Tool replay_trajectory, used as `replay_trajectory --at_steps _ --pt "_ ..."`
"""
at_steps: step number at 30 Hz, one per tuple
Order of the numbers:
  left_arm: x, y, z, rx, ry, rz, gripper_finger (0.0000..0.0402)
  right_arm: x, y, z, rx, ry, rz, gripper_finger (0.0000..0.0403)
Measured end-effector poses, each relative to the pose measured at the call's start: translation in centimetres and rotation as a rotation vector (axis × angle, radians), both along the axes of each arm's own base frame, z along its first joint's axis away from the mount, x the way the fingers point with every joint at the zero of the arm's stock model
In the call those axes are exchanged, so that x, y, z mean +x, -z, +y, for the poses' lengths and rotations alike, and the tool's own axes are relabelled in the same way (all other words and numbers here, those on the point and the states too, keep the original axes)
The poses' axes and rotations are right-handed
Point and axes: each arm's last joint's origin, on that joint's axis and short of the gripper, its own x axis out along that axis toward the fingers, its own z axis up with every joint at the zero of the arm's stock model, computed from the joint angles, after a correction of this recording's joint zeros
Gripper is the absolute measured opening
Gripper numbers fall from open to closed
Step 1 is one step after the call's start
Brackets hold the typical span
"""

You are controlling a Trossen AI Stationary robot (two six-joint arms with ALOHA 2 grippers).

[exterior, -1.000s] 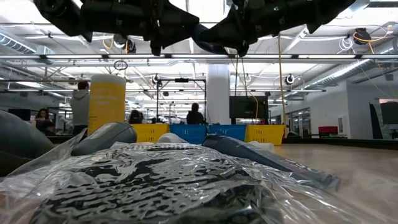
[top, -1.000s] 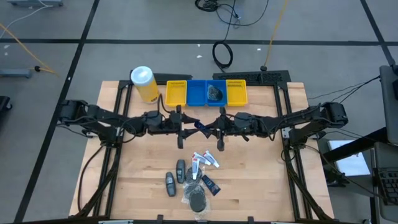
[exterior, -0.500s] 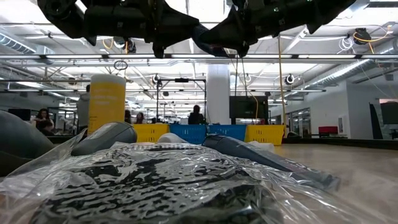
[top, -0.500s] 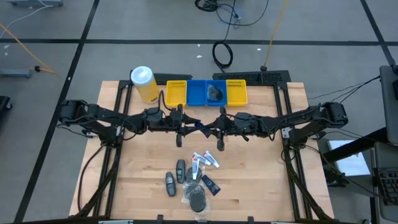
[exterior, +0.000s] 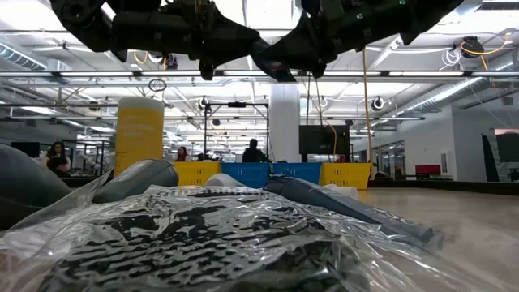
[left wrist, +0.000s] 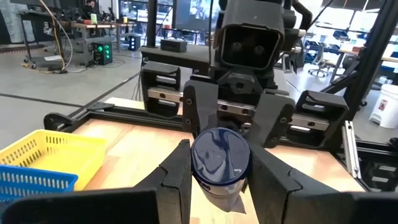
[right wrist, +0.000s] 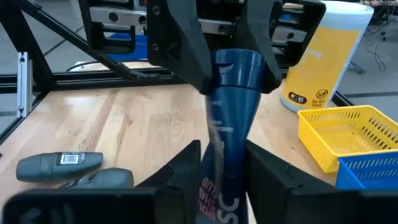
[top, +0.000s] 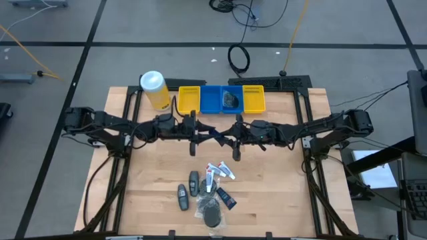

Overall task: Pick & Place Travel size toiletries
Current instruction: Put the shave cream into the left blue bin

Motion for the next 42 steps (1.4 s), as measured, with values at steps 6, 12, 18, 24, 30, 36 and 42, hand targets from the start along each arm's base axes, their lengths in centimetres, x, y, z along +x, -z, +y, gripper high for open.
replay_trajectory --at_steps 6,12,18,24,30,36,42 --pt "-0.1 0.0 0.6 -0.002 -0.015 -0.001 0.0107 0.0 0.0 0.0 0.005 -0.019 0.005 0.0145" --pt "-0.1 0.0 1.1 -0.002 -0.032 0.001 0.0107 -0.1 0.4 0.0 0.005 -0.019 0.043 0.0180" --pt "-0.2 -0.1 1.5 -0.002 -0.046 -0.003 0.0107 -0.2 0.5 0.0 0.003 -0.014 0.064 0.0201" --pt "-0.3 -0.4 1.6 0.001 -0.057 -0.020 0.0107 -0.4 1.2 -0.1 -0.013 0.035 0.139 0.0201" --pt "-0.4 -0.5 2.1 0.004 -0.076 -0.028 0.0107 -0.6 1.7 -0.2 0.005 0.064 0.182 0.0197" --pt "-0.7 -0.5 3.8 0.010 -0.185 -0.027 0.0107 -0.8 2.0 0.2 0.034 0.050 0.212 0.0197" --pt "-1.1 -0.4 5.5 0.005 -0.270 -0.020 0.0107 -0.9 2.1 1.3 0.039 0.026 0.221 0.0196"
